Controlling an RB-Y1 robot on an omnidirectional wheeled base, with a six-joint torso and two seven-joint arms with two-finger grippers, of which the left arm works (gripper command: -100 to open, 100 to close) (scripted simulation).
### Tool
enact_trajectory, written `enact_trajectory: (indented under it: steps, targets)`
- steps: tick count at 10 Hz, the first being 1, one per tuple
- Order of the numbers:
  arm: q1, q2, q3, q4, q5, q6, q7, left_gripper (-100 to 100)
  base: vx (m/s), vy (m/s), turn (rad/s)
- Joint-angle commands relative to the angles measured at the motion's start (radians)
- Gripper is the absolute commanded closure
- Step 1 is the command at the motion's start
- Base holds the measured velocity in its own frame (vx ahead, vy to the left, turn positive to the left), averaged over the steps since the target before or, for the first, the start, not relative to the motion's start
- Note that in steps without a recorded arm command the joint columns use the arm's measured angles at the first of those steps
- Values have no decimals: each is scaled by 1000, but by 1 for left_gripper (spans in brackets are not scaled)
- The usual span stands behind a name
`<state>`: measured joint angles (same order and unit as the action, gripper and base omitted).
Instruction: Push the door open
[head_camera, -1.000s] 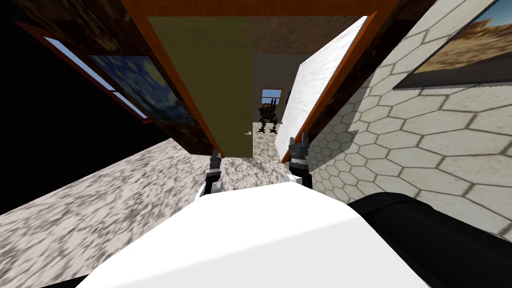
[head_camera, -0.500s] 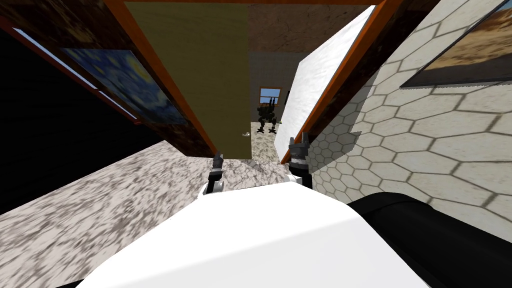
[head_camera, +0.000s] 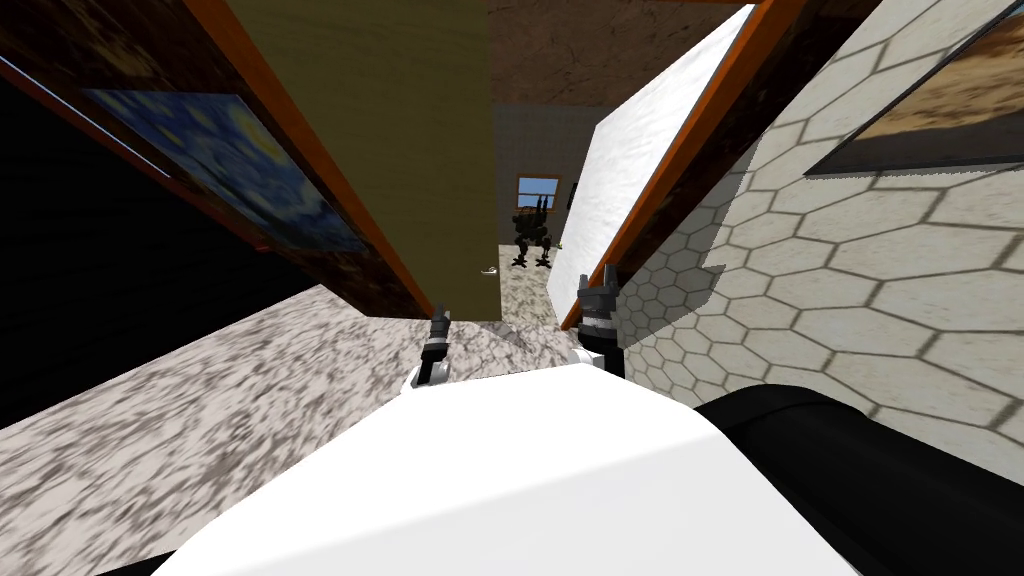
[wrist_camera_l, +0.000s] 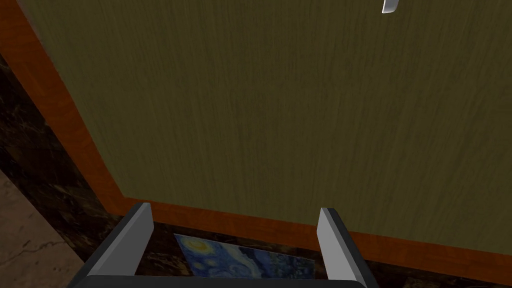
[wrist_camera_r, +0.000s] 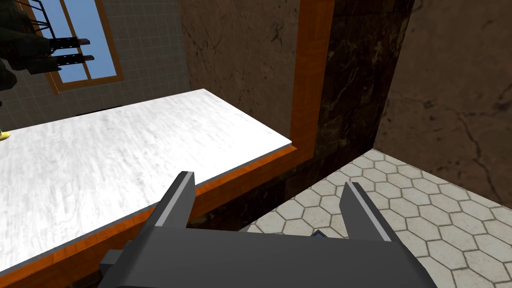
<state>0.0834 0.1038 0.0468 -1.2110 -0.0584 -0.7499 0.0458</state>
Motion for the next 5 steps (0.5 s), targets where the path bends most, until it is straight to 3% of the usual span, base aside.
enact_trajectory:
  steps: [1, 5]
  targets:
    - [-23, 1, 1, 49, -3, -5, 9, -100, 95, -35, -38]
    - [-75, 2, 2, 166, -12, -22, 29, -100, 113, -32, -33]
